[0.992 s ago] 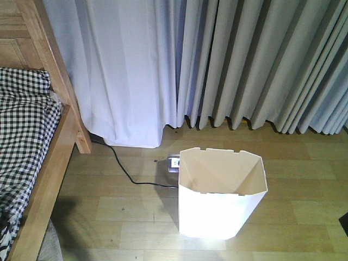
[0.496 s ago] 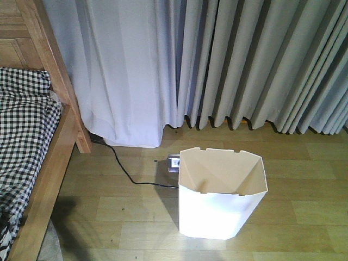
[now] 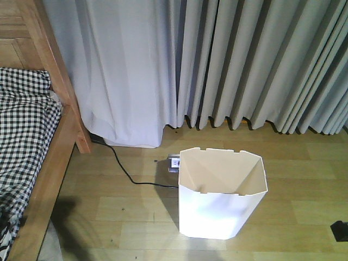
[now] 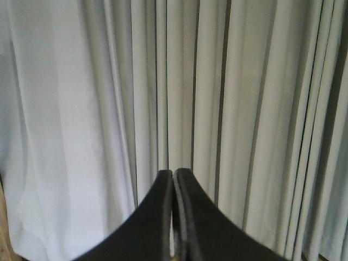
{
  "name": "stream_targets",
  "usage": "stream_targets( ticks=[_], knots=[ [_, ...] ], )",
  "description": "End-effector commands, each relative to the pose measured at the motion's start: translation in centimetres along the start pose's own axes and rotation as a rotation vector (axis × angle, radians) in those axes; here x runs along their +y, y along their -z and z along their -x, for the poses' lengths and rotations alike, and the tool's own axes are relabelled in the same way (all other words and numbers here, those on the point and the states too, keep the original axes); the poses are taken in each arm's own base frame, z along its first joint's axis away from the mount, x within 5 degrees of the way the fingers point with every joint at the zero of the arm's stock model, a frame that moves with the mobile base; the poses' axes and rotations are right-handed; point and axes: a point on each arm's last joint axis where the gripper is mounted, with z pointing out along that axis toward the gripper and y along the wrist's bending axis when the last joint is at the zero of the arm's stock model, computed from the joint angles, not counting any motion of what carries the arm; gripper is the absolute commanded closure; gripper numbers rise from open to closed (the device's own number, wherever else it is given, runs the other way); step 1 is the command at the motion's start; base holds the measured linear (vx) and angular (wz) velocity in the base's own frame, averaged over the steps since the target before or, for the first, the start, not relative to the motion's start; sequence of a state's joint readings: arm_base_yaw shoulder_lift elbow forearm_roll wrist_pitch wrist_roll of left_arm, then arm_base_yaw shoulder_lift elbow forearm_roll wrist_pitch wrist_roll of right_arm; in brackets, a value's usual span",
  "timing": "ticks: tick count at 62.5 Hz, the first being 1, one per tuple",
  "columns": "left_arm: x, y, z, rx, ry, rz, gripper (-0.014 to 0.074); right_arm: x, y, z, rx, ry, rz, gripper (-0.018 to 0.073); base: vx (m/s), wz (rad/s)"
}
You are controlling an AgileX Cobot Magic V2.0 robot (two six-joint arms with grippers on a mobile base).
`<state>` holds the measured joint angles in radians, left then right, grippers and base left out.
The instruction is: Move trash bin to bedside with robot
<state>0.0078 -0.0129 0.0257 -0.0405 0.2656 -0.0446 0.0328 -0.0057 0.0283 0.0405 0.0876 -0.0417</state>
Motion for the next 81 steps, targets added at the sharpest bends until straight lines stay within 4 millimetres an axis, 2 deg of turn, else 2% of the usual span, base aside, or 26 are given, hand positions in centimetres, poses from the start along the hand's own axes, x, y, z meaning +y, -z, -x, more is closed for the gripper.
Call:
stream_targets(
  ticks=[1,81],
  knots=[
    [-0.01,0.02,0.31,-0.072,0.010,-0.004,0.0602,-0.03,0.15,0.55,-0.087,0.014,-0.005,0.0568,0.00,0.00],
    [-0.01,0.02,0.31,-0.072,0.010,-0.004,0.0602,-0.04,0.12,0.49,-0.078,0.039,-0.007,0.0568,0.00,0.00]
  ],
)
